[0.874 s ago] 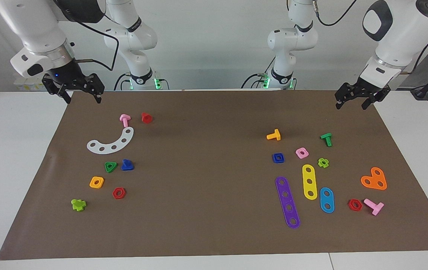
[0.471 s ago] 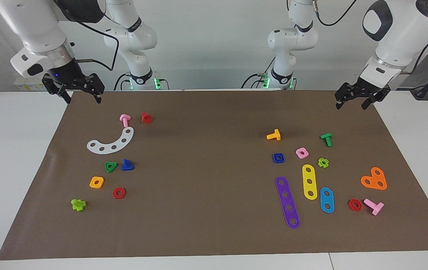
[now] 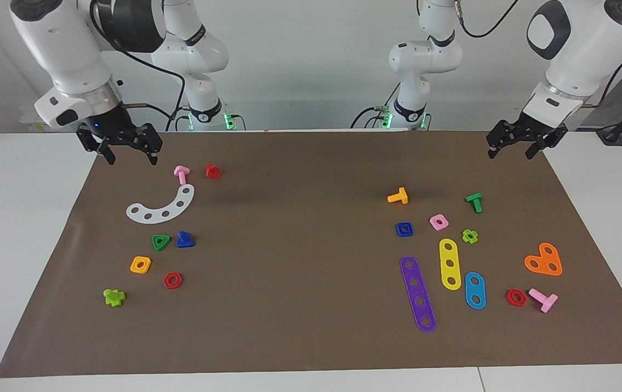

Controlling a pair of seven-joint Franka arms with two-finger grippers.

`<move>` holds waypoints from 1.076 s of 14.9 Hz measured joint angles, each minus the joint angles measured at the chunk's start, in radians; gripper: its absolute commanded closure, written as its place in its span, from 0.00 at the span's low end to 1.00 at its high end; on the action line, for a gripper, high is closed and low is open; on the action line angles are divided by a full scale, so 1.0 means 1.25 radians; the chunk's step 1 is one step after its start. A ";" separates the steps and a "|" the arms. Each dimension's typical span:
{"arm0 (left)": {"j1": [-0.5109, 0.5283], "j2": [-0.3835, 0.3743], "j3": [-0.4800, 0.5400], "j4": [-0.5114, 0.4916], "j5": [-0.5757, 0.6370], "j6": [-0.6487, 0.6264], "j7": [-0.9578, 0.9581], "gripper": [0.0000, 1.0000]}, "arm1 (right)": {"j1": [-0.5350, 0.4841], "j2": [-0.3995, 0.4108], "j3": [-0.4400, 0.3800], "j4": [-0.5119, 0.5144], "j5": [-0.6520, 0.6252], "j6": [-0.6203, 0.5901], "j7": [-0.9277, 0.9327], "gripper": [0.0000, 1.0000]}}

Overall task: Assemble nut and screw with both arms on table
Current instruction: 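Reach the right gripper toward the blue screw near the red nut, then close the right gripper on the blue screw and lift it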

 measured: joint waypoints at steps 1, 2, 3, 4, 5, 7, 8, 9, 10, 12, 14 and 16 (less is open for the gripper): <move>0.000 0.000 0.000 0.000 0.000 0.000 0.000 0.00 | 0.002 0.006 0.000 -0.039 0.003 0.048 -0.013 0.00; 0.000 0.000 0.000 0.000 0.000 0.000 0.000 0.00 | 0.006 0.017 0.000 -0.077 0.007 0.097 -0.026 0.00; 0.000 0.000 0.000 0.000 0.000 0.000 0.000 0.00 | 0.014 0.032 0.001 -0.110 0.011 0.145 -0.034 0.00; 0.000 0.000 0.000 0.000 0.000 0.000 0.000 0.00 | 0.025 0.049 0.001 -0.138 0.013 0.187 -0.035 0.00; 0.000 0.000 0.000 0.000 0.000 0.000 0.000 0.00 | 0.035 0.065 0.002 -0.164 0.014 0.226 -0.035 0.00; 0.000 0.000 0.000 0.000 0.000 0.000 0.000 0.00 | 0.047 0.097 0.002 -0.216 0.014 0.322 -0.039 0.00; 0.000 0.000 0.000 0.000 0.000 0.000 0.000 0.00 | 0.050 0.111 0.002 -0.244 0.014 0.377 -0.048 0.00; 0.000 0.000 0.000 0.000 0.000 0.000 0.000 0.00 | 0.050 0.123 0.002 -0.269 0.014 0.425 -0.062 0.00; 0.000 0.000 0.000 0.000 0.000 0.000 0.000 0.00 | 0.048 0.134 0.002 -0.292 0.014 0.470 -0.080 0.00; 0.000 0.000 0.000 0.000 0.000 0.000 0.000 0.00 | 0.044 0.152 -0.001 -0.326 0.014 0.543 -0.109 0.00; 0.000 0.000 0.000 0.000 0.000 0.000 0.000 0.00 | 0.044 0.165 -0.002 -0.343 0.014 0.584 -0.117 0.07; 0.000 0.000 0.000 0.000 0.000 0.000 0.000 0.00 | 0.044 0.175 -0.002 -0.347 0.014 0.607 -0.128 0.21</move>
